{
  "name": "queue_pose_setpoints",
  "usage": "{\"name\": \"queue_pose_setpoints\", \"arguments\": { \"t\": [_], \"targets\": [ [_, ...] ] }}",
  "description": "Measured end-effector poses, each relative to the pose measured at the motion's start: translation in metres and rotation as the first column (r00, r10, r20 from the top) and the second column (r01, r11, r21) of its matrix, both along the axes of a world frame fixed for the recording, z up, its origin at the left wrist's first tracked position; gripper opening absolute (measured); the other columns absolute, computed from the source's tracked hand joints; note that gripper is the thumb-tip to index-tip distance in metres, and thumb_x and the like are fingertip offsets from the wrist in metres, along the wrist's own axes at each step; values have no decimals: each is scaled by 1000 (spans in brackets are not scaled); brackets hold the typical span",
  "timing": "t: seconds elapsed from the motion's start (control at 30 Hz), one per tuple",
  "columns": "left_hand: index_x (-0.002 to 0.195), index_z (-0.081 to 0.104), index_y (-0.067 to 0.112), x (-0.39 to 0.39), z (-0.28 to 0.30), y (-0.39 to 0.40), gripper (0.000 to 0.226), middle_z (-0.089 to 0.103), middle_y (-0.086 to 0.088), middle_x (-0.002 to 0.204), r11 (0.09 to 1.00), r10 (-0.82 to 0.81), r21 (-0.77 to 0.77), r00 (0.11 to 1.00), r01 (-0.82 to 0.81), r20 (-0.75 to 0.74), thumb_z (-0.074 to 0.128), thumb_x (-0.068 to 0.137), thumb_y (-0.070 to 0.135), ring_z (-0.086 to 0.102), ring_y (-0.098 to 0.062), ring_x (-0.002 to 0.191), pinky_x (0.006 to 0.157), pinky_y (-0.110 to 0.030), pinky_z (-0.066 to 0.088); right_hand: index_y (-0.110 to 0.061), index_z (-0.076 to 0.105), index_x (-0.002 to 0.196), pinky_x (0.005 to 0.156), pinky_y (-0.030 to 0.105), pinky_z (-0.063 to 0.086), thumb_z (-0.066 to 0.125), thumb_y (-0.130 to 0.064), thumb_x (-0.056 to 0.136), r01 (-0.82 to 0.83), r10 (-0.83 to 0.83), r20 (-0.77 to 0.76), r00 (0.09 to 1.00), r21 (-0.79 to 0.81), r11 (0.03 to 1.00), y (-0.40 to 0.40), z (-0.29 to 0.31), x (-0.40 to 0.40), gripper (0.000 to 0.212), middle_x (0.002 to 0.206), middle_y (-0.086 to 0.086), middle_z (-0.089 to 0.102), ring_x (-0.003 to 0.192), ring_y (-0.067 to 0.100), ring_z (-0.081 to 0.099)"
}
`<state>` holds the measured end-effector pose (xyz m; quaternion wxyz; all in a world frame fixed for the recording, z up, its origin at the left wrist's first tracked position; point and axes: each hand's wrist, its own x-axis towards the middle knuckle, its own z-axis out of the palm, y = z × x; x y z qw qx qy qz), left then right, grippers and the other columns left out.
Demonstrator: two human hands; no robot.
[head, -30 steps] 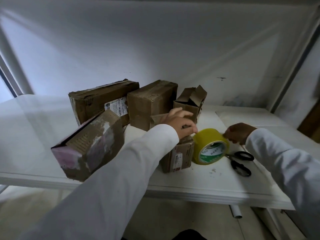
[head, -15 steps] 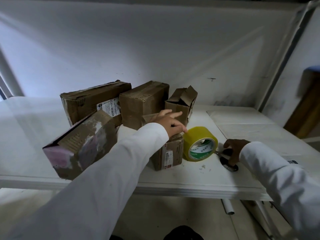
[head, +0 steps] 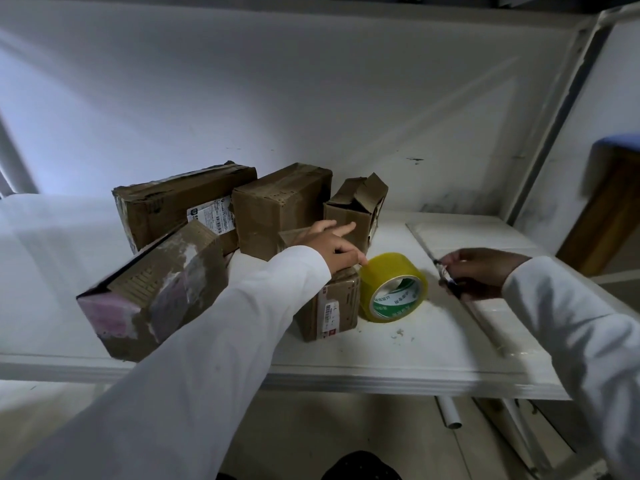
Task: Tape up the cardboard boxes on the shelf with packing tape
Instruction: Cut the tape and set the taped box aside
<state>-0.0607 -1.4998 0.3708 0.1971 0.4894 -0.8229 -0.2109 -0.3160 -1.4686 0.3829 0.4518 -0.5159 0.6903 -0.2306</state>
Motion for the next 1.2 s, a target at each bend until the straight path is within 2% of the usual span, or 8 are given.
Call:
{"name": "queue_pose_setpoints", "arguments": {
  "t": [0.1, 0.17, 0.23, 0.5, 0.77, 0.9, 1.07, 1.2],
  "targets": [
    [81, 65, 46, 0, 1, 1, 21, 26, 17, 154, 1000, -4, 3, 1000, 4, 10, 50, 95, 40, 12, -15, 144, 117, -47, 12, -13, 51, 110, 65, 28, 58, 83, -25, 65, -118, 139, 398, 907, -76, 990, 8, 16, 9, 57, 73, 2, 70, 72, 20, 69],
    [82, 66, 45, 1, 1, 0, 21, 27, 17, 154, 1000, -6, 14, 1000, 5, 10, 49, 95, 41, 12, -15, 144, 116, -45, 12, -18, 51, 116, 67, 36, 58, 93, -48, 28, -349, 324, 461, 826, -32, 937, 14, 23, 18, 102, 85, 10, 70, 84, 28, 71],
    [81, 66, 47, 2, 1, -1, 22, 28, 17, 153, 1000, -11, 8, 1000, 10, 16, 49, 95, 42, 14, -14, 144, 114, -43, 13, -21, 45, 125, 75, 44, 56, 91, -56, 24, -558, 491, 462, 738, 10, 830, 16, 22, 25, 116, 95, 14, 66, 95, 31, 68],
    [64, 58, 53, 3, -1, -2, 33, 35, 18, 149, 1000, -1, -19, 1000, 1, -28, 51, 93, 39, 20, -13, 141, 116, -45, 16, -11, 44, 125, 81, 46, 54, 86, -64, 39, -710, 617, 393, 682, 153, 687, 24, -3, 16, 109, 99, 10, 59, 98, 27, 64],
    [85, 66, 48, 3, -2, -4, 23, 32, 17, 151, 999, -24, -22, 1000, 24, 12, 47, 96, 40, 18, -15, 142, 115, -44, 15, -8, 51, 113, 80, 41, 54, 89, -61, 21, -588, 478, 449, 755, 140, 796, 31, -19, 17, 113, 87, 12, 65, 88, 30, 68],
    [77, 64, 49, 2, -3, -6, 25, 30, 17, 152, 1000, -6, -22, 1000, 6, -7, 49, 95, 41, 20, -16, 141, 116, -43, 18, -11, 53, 109, 78, 35, 55, 87, -64, 13, -539, 441, 449, 777, 112, 835, 30, -25, 36, 115, 86, 11, 66, 85, 27, 70],
    [108, 69, 43, 1, -11, -17, 32, 39, 21, 146, 998, 66, -3, 993, -66, 93, 42, 93, 51, 25, -15, 138, 114, -37, 20, -11, 54, 103, 71, 29, 58, 87, -64, 13, -453, 388, 496, 777, 12, 892, 29, -33, 62, 110, 79, 8, 69, 78, 24, 72],
    [131, 54, 41, -2, -10, -16, 42, 39, 13, 147, 994, 106, -20, 983, -104, 150, 32, 95, 46, 28, -17, 137, 111, -35, 25, -12, 56, 100, 70, 28, 58, 88, -61, 17, -359, 321, 536, 781, -36, 933, 33, -47, 74, 102, 75, 6, 70, 77, 22, 72]
  ]
}}
